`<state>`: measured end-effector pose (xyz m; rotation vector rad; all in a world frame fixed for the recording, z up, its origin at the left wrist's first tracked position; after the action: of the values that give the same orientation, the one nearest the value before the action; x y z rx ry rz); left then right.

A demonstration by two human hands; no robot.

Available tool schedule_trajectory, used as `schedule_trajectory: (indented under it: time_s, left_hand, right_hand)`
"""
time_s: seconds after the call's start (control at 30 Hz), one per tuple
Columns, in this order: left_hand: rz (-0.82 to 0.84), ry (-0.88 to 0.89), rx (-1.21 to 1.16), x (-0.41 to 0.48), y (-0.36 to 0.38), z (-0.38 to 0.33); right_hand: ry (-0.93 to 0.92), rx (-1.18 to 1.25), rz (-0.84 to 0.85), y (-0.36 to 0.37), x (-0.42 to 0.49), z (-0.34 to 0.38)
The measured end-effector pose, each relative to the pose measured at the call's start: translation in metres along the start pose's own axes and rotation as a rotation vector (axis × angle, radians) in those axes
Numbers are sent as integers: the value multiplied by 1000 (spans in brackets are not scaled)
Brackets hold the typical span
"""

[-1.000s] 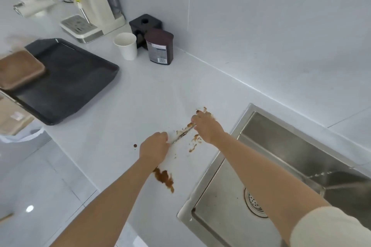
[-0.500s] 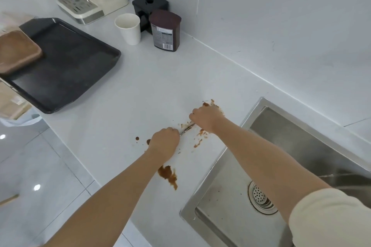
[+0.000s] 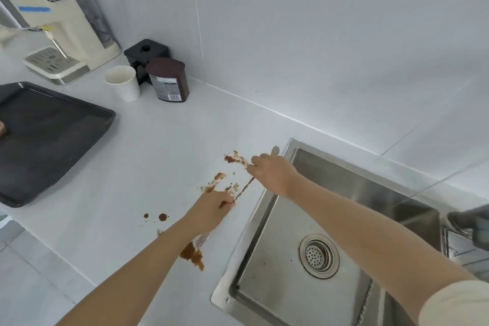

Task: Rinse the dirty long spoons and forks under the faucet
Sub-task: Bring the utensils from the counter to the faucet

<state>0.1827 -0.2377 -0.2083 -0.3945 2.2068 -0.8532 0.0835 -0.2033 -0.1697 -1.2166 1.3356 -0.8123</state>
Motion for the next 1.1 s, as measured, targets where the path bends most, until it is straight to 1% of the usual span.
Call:
schedule_trajectory:
  time_s: [0.03, 0.07, 0.2, 0.3, 0.37, 0.43, 0.5, 0.57, 0.6, 0.63, 0.7, 0.73, 0.8, 0.93, 1.03, 1.1]
  left_hand:
    - [34, 30, 2, -4, 8, -9]
    - [65, 58, 11, -8, 17, -21]
    - [120, 132, 60, -21, 53, -59]
    - [151, 159, 42, -28, 74, -83]
    - [165, 186, 52, -31, 85, -98]
    - [176, 231, 125, -30, 93, -113]
    - [173, 277, 222, -27, 97, -127]
    - [175, 324, 292, -23, 99, -143]
    - [174, 339, 324, -21, 99, -150]
    - [167, 351, 357, -20, 99, -158]
    - [148, 375, 409, -14, 98, -173]
    - [139, 390, 442, -12, 98, -181]
    - [114, 432, 504, -8, 98, -195]
    - [42, 471, 605, 3, 95, -218]
    - [-89, 508, 660, 11, 85, -238]
    - [-179, 513, 705, 19, 77, -251]
  right_hand:
    - [26, -52, -86, -5, -12, -1]
    - [81, -49, -147, -9, -31, -6]
    - [302, 55, -275, 12, -98, -21]
    - [491, 203, -387, 22, -146, -25]
    - [597, 293, -530, 29, -181, -27]
    - [793, 467, -708, 38, -225, -35]
    - [1075, 692, -811, 52, -273, -45]
    - [1341, 1027, -972, 72, -316, -51]
    - [1436, 1239, -1074, 84, -330, -51]
    - [1491, 1453, -1156, 97, -339, -51]
    - [1497, 1801, -1277, 114, -343, -51]
    - [1465, 1904, -1326, 117, -344, -52]
    - [1370, 2020, -1399, 117, -342, -57]
    - [1242, 2081, -1470, 114, -336, -71]
    - [1204, 2105, -1548, 119, -332, -88]
    - [1219, 2086, -1584, 122, -330, -101]
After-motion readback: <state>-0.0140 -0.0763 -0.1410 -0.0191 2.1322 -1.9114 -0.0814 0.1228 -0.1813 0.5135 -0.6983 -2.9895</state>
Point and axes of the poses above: each hand's wrist, its own x-axis towards the middle knuckle, its own y-axis out of the palm, z = x × y, the point moved 8 cm from there along x, towards the middle knuckle, and after that the axes turned 14 degrees about -y, right-handed, at the moved point
